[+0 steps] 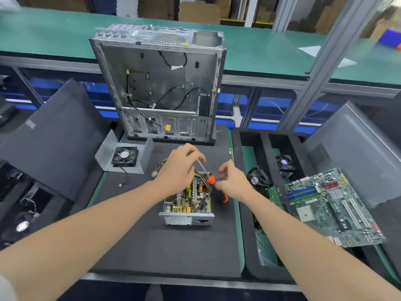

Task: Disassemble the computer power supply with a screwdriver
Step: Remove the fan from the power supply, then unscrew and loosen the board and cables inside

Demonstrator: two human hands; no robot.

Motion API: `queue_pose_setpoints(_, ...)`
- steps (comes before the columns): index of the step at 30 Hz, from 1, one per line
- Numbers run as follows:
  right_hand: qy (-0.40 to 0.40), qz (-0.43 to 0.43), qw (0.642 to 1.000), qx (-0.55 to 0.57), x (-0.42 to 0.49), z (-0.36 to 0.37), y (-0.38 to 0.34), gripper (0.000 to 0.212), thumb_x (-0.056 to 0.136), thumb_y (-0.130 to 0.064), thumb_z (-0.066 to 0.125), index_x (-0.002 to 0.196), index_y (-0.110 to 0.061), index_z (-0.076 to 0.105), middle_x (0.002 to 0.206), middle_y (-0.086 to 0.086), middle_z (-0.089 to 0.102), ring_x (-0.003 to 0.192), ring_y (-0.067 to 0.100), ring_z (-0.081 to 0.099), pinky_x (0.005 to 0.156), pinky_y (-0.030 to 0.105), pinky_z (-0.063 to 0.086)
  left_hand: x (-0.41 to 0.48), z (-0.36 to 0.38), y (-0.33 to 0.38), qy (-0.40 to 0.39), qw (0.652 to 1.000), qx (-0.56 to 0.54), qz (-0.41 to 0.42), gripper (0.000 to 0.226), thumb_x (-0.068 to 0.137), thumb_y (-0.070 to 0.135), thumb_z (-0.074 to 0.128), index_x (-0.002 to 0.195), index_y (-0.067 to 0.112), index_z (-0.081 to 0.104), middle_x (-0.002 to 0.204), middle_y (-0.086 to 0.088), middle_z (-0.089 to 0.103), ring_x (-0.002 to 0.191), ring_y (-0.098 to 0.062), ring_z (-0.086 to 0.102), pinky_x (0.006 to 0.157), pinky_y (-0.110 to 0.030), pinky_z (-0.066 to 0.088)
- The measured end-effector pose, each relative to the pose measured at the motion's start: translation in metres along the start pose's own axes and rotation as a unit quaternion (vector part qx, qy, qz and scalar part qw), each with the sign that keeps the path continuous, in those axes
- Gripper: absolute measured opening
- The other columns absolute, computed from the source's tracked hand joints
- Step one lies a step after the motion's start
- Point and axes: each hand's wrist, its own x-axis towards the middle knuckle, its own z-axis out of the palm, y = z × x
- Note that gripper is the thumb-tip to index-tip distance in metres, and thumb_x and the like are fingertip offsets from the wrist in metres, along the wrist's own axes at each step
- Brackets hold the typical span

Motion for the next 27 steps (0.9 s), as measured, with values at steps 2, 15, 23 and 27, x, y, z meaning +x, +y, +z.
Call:
queue_pose_setpoints(2, -0.056, 0.012, 0.998, -0.030, -0.002, 0.007, 0.014, 0.056, 0.071, -0.026, 0.079, 0.118, -0.020, 0.049, 0.112, 0.000, 0.061, 0.097, 0.019, 0.062, 0.076, 0.034, 0.053, -0.004, 0.007, 0.007, -0.029, 0.998, 0.058, 0.010, 0.050, 0.088, -0.005, 0.061, 0.125, 0.027, 0.066, 0.139, -0.002, 0.054, 0.128, -0.026, 0.048, 0.104, -0.050, 0.036)
queue_pose_setpoints(15, 0.036, -0.128, 0.989, -0.056, -0.008, 0.001, 0.027, 0.032, 0.092, -0.025, 0.075, 0.122, -0.020, 0.066, 0.112, -0.003, 0.064, 0.094, -0.001, 0.059, 0.084, 0.015, 0.042, -0.016, 0.002, 0.015, 0.072, 0.982, 0.175, 0.016, 0.021, 0.092, 0.008, 0.077, 0.110, 0.021, 0.077, 0.103, 0.001, 0.075, 0.087, -0.031, 0.057, 0.074, -0.044, 0.043)
queue_pose_setpoints(23, 0.132, -0.202, 0.960, 0.144, -0.014, -0.017, -0.036, 0.022, 0.089, -0.028, 0.078, 0.106, -0.030, 0.065, 0.087, -0.015, 0.069, 0.080, 0.004, 0.064, 0.072, 0.012, 0.045, -0.014, -0.024, -0.026, -0.020, 0.993, -0.046, -0.104, 0.013, 0.102, 0.013, 0.065, 0.107, 0.017, 0.076, 0.099, 0.004, 0.073, 0.095, -0.015, 0.064, 0.086, -0.035, 0.051)
queue_pose_setpoints(27, 0.141, -0.246, 0.945, 0.165, -0.017, -0.011, -0.083, 0.028, 0.090, -0.033, 0.077, 0.112, -0.030, 0.060, 0.089, -0.014, 0.069, 0.080, 0.007, 0.065, 0.072, 0.016, 0.049, -0.028, -0.032, -0.046, -0.056, 0.977, -0.149, -0.144, 0.020, 0.100, 0.014, 0.069, 0.095, 0.032, 0.074, 0.090, 0.016, 0.074, 0.083, 0.002, 0.065, 0.077, -0.024, 0.049)
